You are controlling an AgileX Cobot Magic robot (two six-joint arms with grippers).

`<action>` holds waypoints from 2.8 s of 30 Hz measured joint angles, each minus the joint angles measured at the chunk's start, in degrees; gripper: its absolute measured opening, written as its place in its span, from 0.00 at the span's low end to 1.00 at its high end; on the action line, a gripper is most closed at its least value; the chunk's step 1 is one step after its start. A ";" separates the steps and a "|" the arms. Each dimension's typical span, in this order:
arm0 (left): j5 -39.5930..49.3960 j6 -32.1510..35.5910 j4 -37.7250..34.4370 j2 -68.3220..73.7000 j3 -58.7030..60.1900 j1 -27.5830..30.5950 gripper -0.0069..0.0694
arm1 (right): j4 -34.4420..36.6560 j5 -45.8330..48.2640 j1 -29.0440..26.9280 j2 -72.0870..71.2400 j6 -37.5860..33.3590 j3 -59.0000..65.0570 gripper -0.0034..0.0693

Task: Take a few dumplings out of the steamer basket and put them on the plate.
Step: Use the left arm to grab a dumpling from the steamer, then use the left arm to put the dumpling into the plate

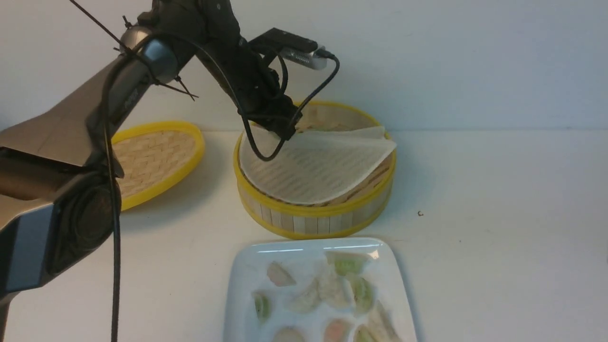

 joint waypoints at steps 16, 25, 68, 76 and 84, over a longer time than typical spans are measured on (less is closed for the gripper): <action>0.12 -0.11 1.05 3.64 0.05 -0.59 0.74 | 0.27 0.87 0.00 0.00 0.00 0.00 0.03; -0.07 -0.50 4.58 3.64 0.05 -0.82 0.74 | 0.27 0.87 0.00 0.00 0.00 0.00 0.03; 0.16 -13.38 3.86 -29.06 20.17 -3.74 0.33 | 0.33 0.87 0.00 0.00 -1.70 0.00 0.03; -0.97 -12.42 3.57 -44.40 56.42 -12.35 0.33 | 0.33 0.87 0.00 0.00 -1.76 0.00 0.03; -11.71 -8.90 4.90 -41.45 68.64 -19.18 0.33 | 0.38 -0.05 0.00 0.00 -1.76 0.00 0.03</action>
